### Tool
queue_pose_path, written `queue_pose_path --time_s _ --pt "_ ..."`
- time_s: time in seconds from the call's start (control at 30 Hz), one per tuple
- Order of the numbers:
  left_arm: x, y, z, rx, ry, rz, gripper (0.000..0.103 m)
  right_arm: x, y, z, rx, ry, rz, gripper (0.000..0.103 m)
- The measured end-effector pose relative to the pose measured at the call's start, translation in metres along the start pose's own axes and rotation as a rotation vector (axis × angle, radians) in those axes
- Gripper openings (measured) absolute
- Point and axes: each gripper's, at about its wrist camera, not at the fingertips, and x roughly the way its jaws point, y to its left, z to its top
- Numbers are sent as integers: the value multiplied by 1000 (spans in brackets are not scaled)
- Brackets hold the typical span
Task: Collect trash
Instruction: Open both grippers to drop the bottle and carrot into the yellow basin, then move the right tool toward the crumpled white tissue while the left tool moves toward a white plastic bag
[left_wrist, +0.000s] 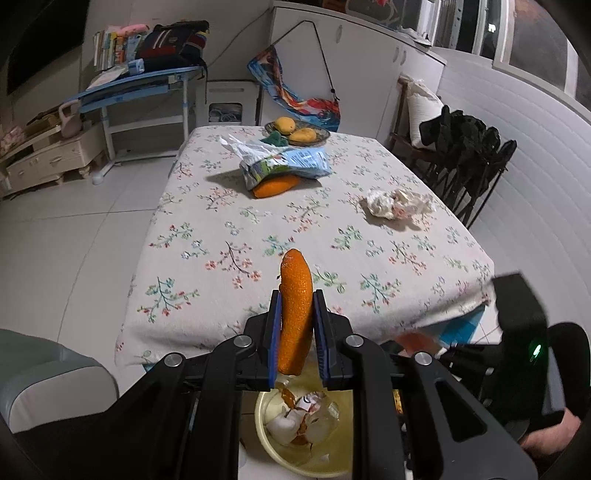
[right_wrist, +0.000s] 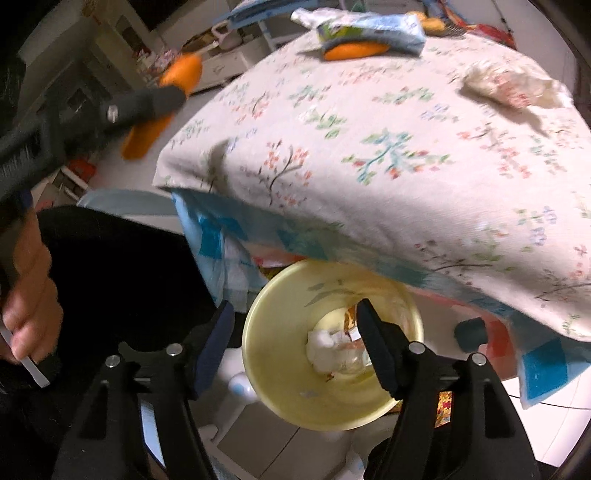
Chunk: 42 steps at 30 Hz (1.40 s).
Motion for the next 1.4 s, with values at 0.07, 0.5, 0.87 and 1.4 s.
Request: queue_pose_path --time_s 0.07,0.5,0.87,1.4 --pt "-1 -3 -4 13 7 -6 16 -11 0 -1 1 -37 -16 67" --pt "-2 -38 -51 114 130 -57 16 -78 -25 -8 153 -340 -177 80" --pt "2 -53 -57 161 133 4 59 -91 -32 -8 184 -443 -195 84" --pt "-24 -21 -32 18 -98 203 82 -92 -27 -10 158 -477 -246 87"
